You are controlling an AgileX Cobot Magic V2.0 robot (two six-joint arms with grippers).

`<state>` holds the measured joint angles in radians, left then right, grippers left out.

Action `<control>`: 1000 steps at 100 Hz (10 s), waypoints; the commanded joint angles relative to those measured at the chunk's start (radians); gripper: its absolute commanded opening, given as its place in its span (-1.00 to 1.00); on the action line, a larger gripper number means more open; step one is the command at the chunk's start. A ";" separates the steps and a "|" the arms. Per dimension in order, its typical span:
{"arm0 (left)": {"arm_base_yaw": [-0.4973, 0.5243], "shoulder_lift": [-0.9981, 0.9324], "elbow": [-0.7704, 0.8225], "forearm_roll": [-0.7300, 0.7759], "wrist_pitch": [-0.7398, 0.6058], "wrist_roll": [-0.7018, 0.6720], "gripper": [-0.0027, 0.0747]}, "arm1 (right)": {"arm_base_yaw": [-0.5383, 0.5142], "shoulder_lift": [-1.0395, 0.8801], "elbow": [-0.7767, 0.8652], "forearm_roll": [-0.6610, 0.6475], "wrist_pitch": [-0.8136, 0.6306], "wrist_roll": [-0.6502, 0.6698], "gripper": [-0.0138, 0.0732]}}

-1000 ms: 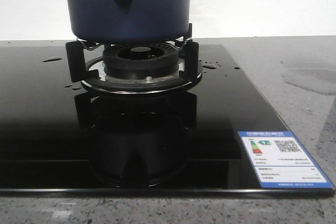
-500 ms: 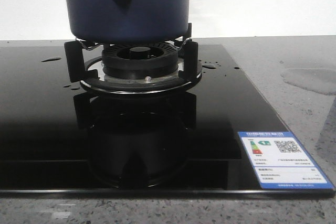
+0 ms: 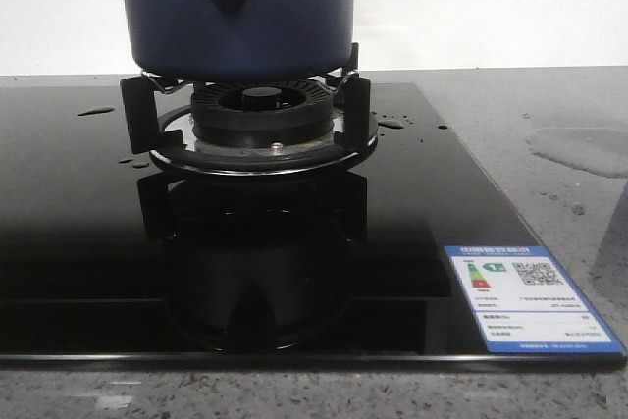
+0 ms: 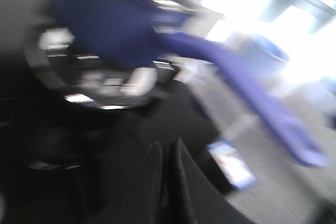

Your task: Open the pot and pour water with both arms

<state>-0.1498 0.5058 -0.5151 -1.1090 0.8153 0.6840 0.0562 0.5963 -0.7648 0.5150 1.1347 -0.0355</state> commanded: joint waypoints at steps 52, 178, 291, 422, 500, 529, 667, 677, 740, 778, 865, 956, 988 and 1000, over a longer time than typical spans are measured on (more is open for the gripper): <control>-0.017 0.281 -0.264 -0.311 0.088 0.910 -0.28 | -0.005 0.013 -0.038 0.470 -0.312 -0.795 -0.70; -0.097 1.039 -0.738 -0.502 0.036 1.117 0.70 | -0.005 0.013 -0.038 0.468 -0.452 -0.795 0.75; 0.048 0.800 -0.738 -0.664 0.094 1.078 -0.21 | -0.005 -0.012 -0.035 0.203 -0.854 -0.795 0.75; 0.088 0.674 -0.738 -0.576 0.094 1.003 -0.21 | -0.005 0.193 0.417 0.377 -1.325 -0.793 0.75; 0.088 0.674 -0.738 -0.576 0.094 1.003 -0.21 | -0.003 0.414 0.328 0.351 -1.397 -0.744 0.72; 0.088 0.674 -0.738 -0.576 0.103 1.003 -0.21 | -0.003 0.447 0.328 0.324 -1.397 -0.731 -0.04; 0.088 0.672 -0.738 -0.576 0.146 0.940 -0.21 | 0.307 0.720 -0.600 0.060 -0.765 -1.102 -0.16; 0.088 0.672 -0.738 -0.576 0.144 0.940 -0.21 | 0.329 0.760 -0.636 -0.062 -0.762 -1.102 -0.16; 0.088 0.672 -0.738 -0.576 0.089 0.940 -0.21 | 0.355 0.811 -0.646 -0.468 -0.894 -1.102 -0.16; 0.088 0.672 -0.738 -0.576 0.085 0.940 -0.21 | 0.356 0.860 -0.646 -0.626 -1.069 -1.102 -0.16; 0.088 0.672 -0.738 -0.576 0.064 0.940 -0.21 | 0.356 0.862 -0.646 -0.975 -1.346 -1.102 -0.16; 0.088 0.672 -0.738 -0.576 0.064 0.940 -0.21 | 0.355 0.862 -0.646 -1.271 -1.372 -1.102 -0.16; 0.088 0.672 -0.738 -0.576 0.064 0.940 -0.21 | 0.355 0.862 -0.614 -1.053 -1.372 -0.967 -0.16; 0.088 0.672 -0.738 -0.576 0.064 0.940 -0.21 | 0.364 0.856 -0.579 -0.820 -1.328 -0.864 -0.16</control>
<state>-0.0649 1.2008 -1.2215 -1.5931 0.8834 1.6298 0.4116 1.5001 -1.3362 -0.4792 -0.1606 -0.9790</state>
